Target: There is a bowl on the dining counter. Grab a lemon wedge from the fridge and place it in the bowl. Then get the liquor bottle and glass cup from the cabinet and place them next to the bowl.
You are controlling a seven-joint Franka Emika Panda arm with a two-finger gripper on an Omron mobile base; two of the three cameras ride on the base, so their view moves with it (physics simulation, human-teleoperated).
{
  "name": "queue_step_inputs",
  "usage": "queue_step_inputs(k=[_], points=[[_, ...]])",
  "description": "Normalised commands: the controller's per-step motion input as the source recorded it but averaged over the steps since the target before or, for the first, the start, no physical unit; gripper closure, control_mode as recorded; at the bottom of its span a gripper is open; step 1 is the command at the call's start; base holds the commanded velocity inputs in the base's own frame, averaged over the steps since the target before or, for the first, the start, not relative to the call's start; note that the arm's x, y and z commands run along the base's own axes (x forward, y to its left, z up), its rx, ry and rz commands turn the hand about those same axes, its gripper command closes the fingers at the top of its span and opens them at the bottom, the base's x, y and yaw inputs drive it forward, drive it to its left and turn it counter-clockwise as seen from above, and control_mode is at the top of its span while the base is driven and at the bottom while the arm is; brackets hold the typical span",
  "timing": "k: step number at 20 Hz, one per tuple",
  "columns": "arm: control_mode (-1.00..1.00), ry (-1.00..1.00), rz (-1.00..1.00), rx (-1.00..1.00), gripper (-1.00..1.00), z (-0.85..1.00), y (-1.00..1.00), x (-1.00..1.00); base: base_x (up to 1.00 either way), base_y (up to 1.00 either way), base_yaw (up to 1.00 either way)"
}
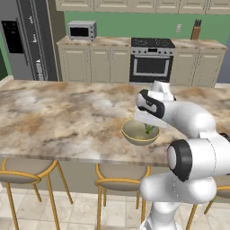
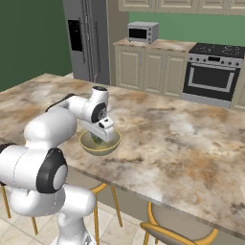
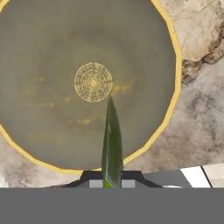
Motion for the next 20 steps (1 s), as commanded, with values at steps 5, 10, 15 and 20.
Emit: queue_step_inputs(k=[5,10,15,20], points=[[-1.0,0.04,0.0,0.0,1.0,-0.25,0.0,0.24,0.0,0.0,0.0],[-1.0,0.04,0.0,0.0,1.0,-0.2,0.0,0.3,0.0,0.0,0.0],[-1.0,0.03,0.0,0.0,1.0,-0.18,0.0,0.24,0.0,0.0,0.0],[-1.0,0.04,0.0,0.0,1.0,-0.19,0.0,0.21,0.0,0.0,0.0]])
